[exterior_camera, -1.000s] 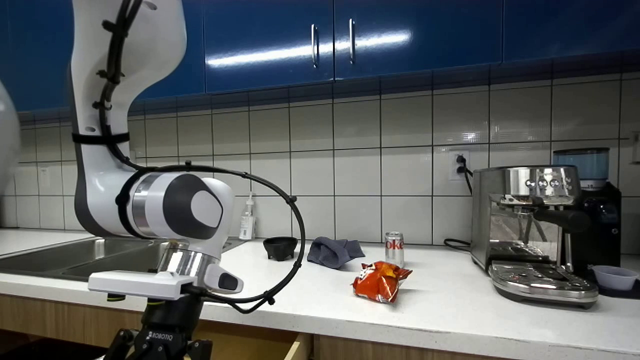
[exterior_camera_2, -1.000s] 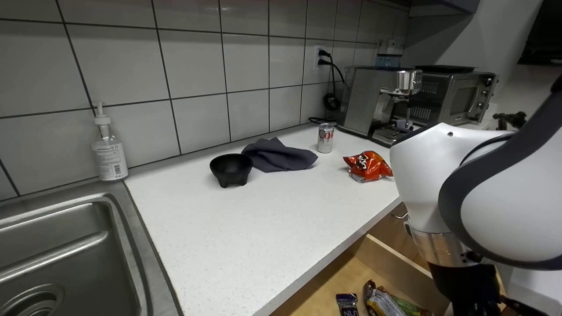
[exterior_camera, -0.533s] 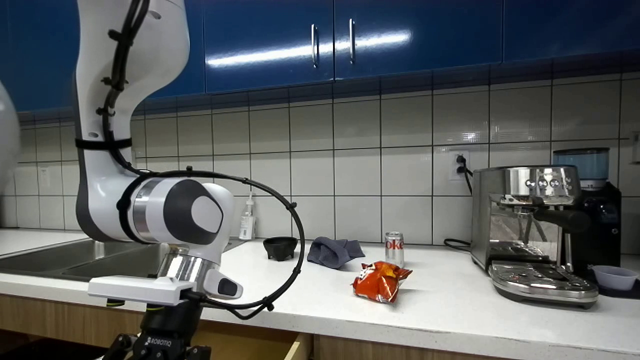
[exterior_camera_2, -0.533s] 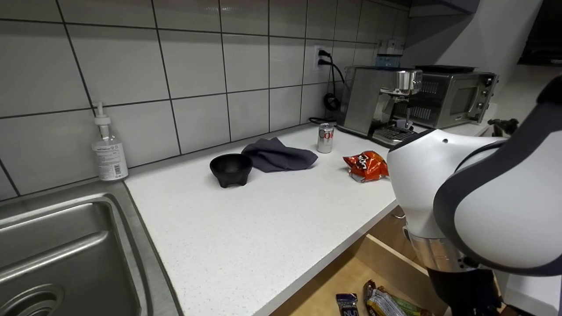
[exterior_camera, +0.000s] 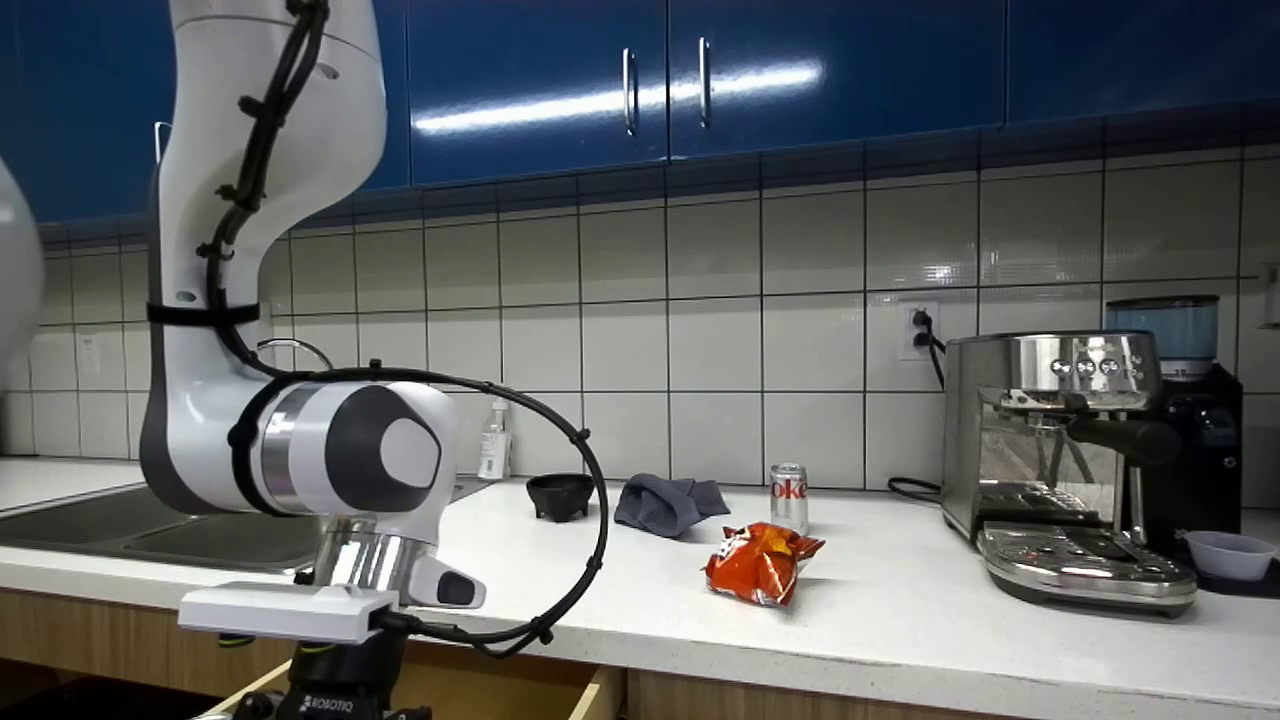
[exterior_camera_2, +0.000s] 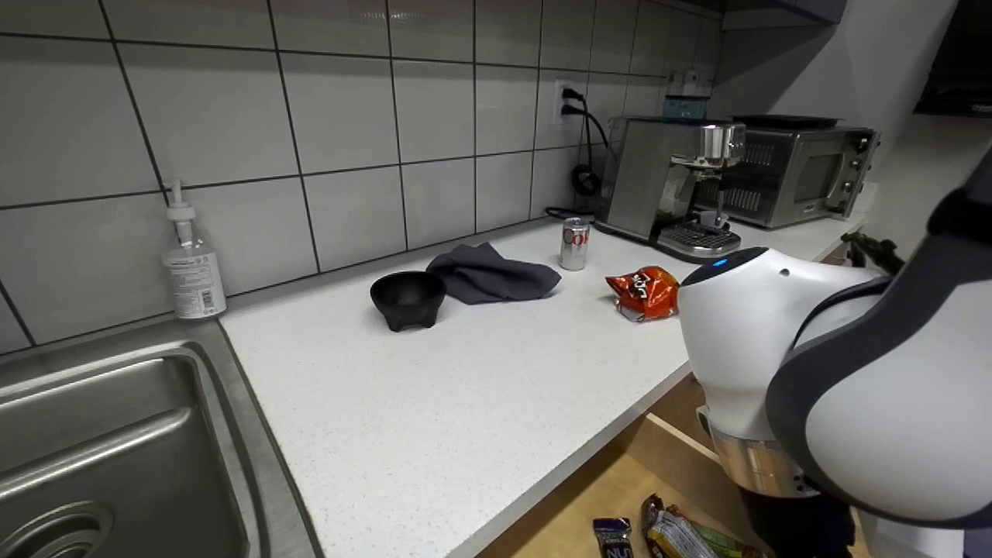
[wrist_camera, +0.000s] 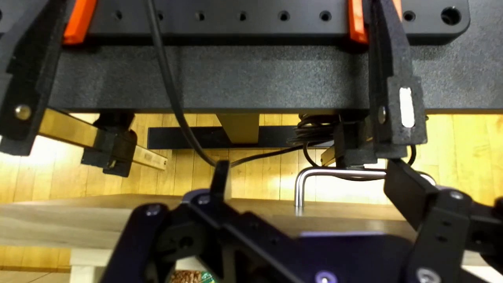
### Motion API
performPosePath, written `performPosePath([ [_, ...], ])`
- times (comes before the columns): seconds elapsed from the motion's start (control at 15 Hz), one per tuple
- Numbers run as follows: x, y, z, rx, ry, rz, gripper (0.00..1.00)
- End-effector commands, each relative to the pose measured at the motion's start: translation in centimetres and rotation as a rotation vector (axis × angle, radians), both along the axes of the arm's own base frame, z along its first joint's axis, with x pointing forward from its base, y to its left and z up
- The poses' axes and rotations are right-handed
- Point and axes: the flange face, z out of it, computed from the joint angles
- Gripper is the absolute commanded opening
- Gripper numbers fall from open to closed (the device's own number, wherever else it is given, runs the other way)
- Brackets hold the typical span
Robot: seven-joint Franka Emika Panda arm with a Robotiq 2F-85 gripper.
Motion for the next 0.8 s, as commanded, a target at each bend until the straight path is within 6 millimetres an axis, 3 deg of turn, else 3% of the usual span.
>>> performPosePath([
  [0.0,0.6,0.6,-0.9,-0.02,-0.053,0.008,1.0],
  [0.73,2.1,1.1,-0.5,-0.002,-0.19,-0.02,1.0],
])
